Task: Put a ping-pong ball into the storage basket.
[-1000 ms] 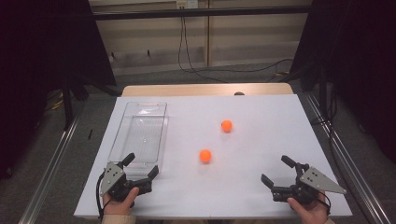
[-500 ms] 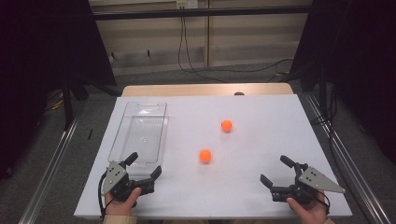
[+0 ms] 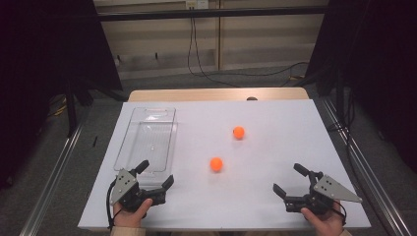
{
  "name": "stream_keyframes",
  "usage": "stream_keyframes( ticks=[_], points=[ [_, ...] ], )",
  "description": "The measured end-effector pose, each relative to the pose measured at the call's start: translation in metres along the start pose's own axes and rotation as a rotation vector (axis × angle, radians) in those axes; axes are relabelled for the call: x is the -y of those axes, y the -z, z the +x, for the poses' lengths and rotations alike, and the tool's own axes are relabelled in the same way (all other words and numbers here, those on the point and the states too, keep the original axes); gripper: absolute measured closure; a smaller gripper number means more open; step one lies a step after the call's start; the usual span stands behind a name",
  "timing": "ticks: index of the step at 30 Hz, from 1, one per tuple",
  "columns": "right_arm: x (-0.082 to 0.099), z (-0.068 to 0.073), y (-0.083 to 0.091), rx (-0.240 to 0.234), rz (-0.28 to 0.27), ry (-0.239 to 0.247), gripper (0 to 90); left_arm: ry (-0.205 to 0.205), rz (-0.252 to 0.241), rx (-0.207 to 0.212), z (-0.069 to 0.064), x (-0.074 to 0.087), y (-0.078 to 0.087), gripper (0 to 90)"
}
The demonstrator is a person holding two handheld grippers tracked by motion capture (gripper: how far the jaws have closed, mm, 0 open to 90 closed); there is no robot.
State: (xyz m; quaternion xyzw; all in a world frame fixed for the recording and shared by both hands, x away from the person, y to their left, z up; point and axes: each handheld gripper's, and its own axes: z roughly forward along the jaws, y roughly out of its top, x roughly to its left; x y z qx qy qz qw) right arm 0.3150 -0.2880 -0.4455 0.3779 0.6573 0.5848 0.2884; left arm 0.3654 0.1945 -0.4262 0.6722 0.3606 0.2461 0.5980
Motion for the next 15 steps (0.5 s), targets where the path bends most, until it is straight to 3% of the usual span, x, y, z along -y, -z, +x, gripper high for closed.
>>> stream_keyframes(
  ticks=[15],
  points=[
    [0.000, 0.000, -0.001, -0.006, 0.005, 0.000, 1.5, -0.001, 0.003, 0.010, -0.010, -0.005, -0.008, 1.1]
  ],
)
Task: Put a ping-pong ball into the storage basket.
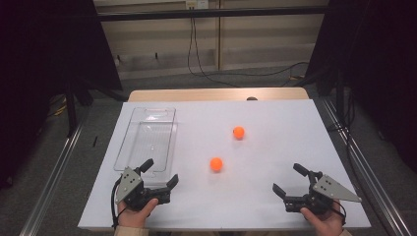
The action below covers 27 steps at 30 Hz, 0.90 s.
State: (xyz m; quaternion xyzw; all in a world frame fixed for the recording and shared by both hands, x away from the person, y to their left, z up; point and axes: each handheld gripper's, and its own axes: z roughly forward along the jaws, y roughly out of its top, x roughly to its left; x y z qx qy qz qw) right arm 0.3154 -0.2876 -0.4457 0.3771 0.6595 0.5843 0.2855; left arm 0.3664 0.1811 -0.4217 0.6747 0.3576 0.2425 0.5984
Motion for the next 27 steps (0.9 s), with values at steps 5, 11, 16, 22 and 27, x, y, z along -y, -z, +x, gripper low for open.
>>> stream_keyframes(
  ticks=[5, 11, 16, 22, 27],
  points=[
    [0.000, 0.000, 0.000, -0.001, 0.000, 0.003, 1.5, -0.009, 0.006, 0.008, -0.005, -0.001, -0.004, 1.1],
    [0.000, 0.001, 0.000, 0.000, 0.003, 0.006, 1.5, -0.011, 0.015, 0.017, -0.010, -0.004, -0.008, 1.1],
    [0.000, 0.001, 0.000, 0.002, 0.002, 0.004, 1.5, -0.019, 0.023, 0.018, -0.012, -0.005, -0.011, 1.1],
    [-0.001, 0.001, 0.000, 0.002, 0.000, -0.002, 1.6, -0.008, 0.028, 0.034, -0.016, -0.005, -0.017, 1.1],
    [-0.001, 0.001, 0.000, 0.001, -0.003, 0.000, 1.8, -0.022, 0.047, 0.032, -0.017, -0.006, -0.019, 1.1]
  ],
)
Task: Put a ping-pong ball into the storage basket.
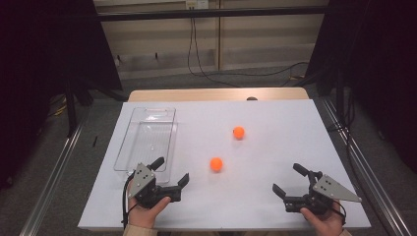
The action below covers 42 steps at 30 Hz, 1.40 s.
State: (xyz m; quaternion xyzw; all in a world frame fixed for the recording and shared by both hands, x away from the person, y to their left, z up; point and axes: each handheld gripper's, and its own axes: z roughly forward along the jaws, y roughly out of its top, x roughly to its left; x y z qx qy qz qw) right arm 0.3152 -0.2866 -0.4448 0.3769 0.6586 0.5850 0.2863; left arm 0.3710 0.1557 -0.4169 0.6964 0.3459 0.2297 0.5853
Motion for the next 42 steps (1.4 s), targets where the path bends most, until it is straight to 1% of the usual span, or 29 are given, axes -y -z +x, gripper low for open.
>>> stream_keyframes(
  ticks=[1, 2, 3, 4, 6, 7, 8, 9, 10, 12, 14, 15, 16, 18, 23, 24, 25, 26, 27, 28, 30, 31, 33, 34, 35, 36, 39, 41, 42],
  points=[
    [0.000, 0.000, 0.000, 0.000, 0.001, 0.001, 1.8, 0.022, -0.009, 0.004, -0.002, 0.000, -0.002, 1.1],
    [0.000, 0.000, 0.000, 0.000, 0.001, 0.000, 1.8, 0.014, -0.003, 0.007, -0.002, 0.000, -0.002, 1.2],
    [0.000, 0.000, 0.000, -0.005, 0.004, 0.006, 1.8, 0.014, 0.001, 0.006, -0.003, 0.000, -0.003, 1.2],
    [0.000, -0.001, 0.000, -0.010, 0.006, 0.016, 1.8, 0.016, 0.002, 0.014, -0.003, 0.000, -0.004, 1.2],
    [0.000, 0.000, 0.000, -0.006, 0.002, 0.009, 1.8, 0.015, 0.008, 0.011, -0.004, 0.000, -0.005, 1.2],
    [0.000, 0.000, 0.000, -0.008, 0.003, 0.011, 1.8, 0.021, 0.002, 0.014, -0.005, 0.000, -0.005, 1.1],
    [0.000, 0.000, 0.000, -0.007, 0.002, 0.011, 1.8, 0.007, 0.011, 0.010, -0.004, 0.000, -0.006, 1.1],
    [0.000, 0.000, 0.000, -0.007, 0.003, 0.009, 1.8, 0.022, 0.006, 0.011, -0.006, 0.000, -0.007, 1.1],
    [0.000, 0.000, 0.000, -0.007, 0.003, 0.008, 1.8, 0.012, 0.009, 0.015, -0.006, 0.000, -0.008, 1.2],
    [0.000, 0.000, 0.000, -0.004, -0.002, 0.007, 1.8, 0.012, 0.012, 0.023, -0.007, 0.000, -0.010, 1.2],
    [0.000, 0.000, 0.000, -0.006, -0.003, 0.006, 1.8, 0.002, 0.025, 0.020, -0.008, 0.000, -0.011, 1.2],
    [0.000, 0.000, 0.000, -0.004, -0.001, 0.005, 1.8, 0.010, 0.020, 0.020, -0.009, 0.000, -0.012, 1.2],
    [0.000, 0.000, 0.000, -0.004, -0.001, 0.005, 1.8, -0.004, 0.030, 0.021, -0.009, 0.000, -0.012, 1.2],
    [-0.001, 0.000, 0.000, -0.004, -0.001, 0.005, 1.8, 0.005, 0.022, 0.020, -0.011, -0.001, -0.014, 1.2],
    [0.000, 0.000, 0.000, -0.009, 0.004, 0.012, 1.8, -0.006, 0.029, 0.034, -0.013, -0.002, -0.018, 1.3],
    [0.000, 0.000, 0.000, -0.009, 0.004, 0.012, 1.8, 0.005, 0.027, 0.031, -0.014, -0.001, -0.019, 1.3],
    [0.000, 0.000, 0.000, -0.008, 0.003, 0.010, 1.7, -0.004, 0.039, 0.031, -0.014, -0.001, -0.020, 1.3],
    [-0.001, 0.000, 0.000, -0.006, 0.001, 0.007, 1.7, -0.007, 0.040, 0.030, -0.014, -0.001, -0.020, 1.4],
    [-0.001, 0.000, 0.000, -0.007, 0.001, 0.007, 1.7, -0.013, 0.044, 0.037, -0.014, -0.001, -0.021, 1.4],
    [-0.001, 0.000, 0.000, -0.006, 0.002, 0.006, 1.7, -0.005, 0.040, 0.035, -0.015, -0.001, -0.022, 1.4],
    [-0.001, 0.000, 0.000, -0.007, 0.004, 0.004, 1.6, -0.002, 0.043, 0.031, -0.016, -0.001, -0.023, 1.3],
    [0.000, 0.000, 0.000, -0.006, 0.004, 0.004, 1.5, -0.012, 0.050, 0.031, -0.015, -0.001, -0.023, 1.3],
    [-0.001, 0.000, 0.000, -0.008, 0.004, 0.004, 1.5, -0.019, 0.060, 0.033, -0.015, -0.001, -0.024, 1.4],
    [-0.001, -0.001, 0.000, -0.010, 0.005, 0.007, 1.4, -0.007, 0.050, 0.038, -0.016, -0.001, -0.025, 1.4],
    [-0.001, -0.001, 0.000, -0.013, 0.006, 0.009, 1.3, -0.002, 0.053, 0.037, -0.017, 0.000, -0.026, 1.4],
    [-0.001, -0.001, 0.000, -0.013, 0.006, 0.009, 1.3, -0.010, 0.061, 0.037, -0.017, -0.001, -0.027, 1.4],
    [-0.001, -0.001, 0.000, -0.013, 0.005, 0.008, 1.2, -0.006, 0.066, 0.042, -0.018, 0.000, -0.029, 1.4],
    [-0.001, -0.001, 0.000, -0.014, 0.006, 0.008, 1.1, -0.015, 0.074, 0.039, -0.018, 0.000, -0.031, 1.4],
    [-0.001, -0.001, 0.000, -0.006, -0.002, -0.002, 1.0, -0.005, 0.072, 0.040, -0.019, 0.001, -0.032, 1.4]
  ],
)
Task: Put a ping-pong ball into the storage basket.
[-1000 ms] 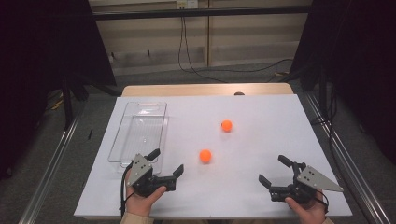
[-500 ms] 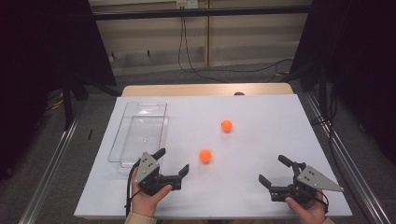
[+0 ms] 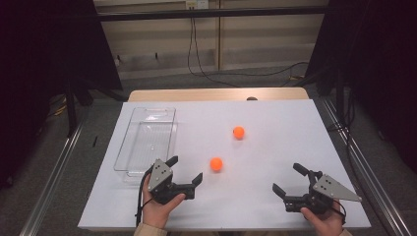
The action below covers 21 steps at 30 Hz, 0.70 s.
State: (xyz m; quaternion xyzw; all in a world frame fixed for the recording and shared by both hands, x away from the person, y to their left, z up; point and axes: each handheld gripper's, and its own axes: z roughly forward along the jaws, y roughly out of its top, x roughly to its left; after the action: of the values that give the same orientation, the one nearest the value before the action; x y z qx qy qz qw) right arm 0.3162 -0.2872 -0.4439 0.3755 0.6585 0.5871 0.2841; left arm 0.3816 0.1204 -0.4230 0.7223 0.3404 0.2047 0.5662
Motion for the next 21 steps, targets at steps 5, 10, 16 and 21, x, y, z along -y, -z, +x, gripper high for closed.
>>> stream_keyframes(
  ticks=[5, 10, 16, 21],
  points=[
    [0.000, -0.001, 0.000, 0.000, 0.001, 0.004, 0.8, 0.000, 0.012, 0.006, -0.001, 0.000, -0.004, 1.4],
    [0.000, 0.000, 0.000, 0.000, -0.001, -0.001, 0.7, -0.005, 0.027, 0.010, -0.002, 0.000, -0.008, 1.4],
    [0.000, 0.000, 0.000, 0.001, 0.000, 0.000, 0.7, -0.007, 0.044, 0.011, -0.003, 0.000, -0.012, 1.4],
    [0.000, 0.000, 0.000, -0.007, 0.007, 0.007, 0.7, -0.006, 0.057, 0.015, -0.004, 0.001, -0.015, 1.4]
  ],
)
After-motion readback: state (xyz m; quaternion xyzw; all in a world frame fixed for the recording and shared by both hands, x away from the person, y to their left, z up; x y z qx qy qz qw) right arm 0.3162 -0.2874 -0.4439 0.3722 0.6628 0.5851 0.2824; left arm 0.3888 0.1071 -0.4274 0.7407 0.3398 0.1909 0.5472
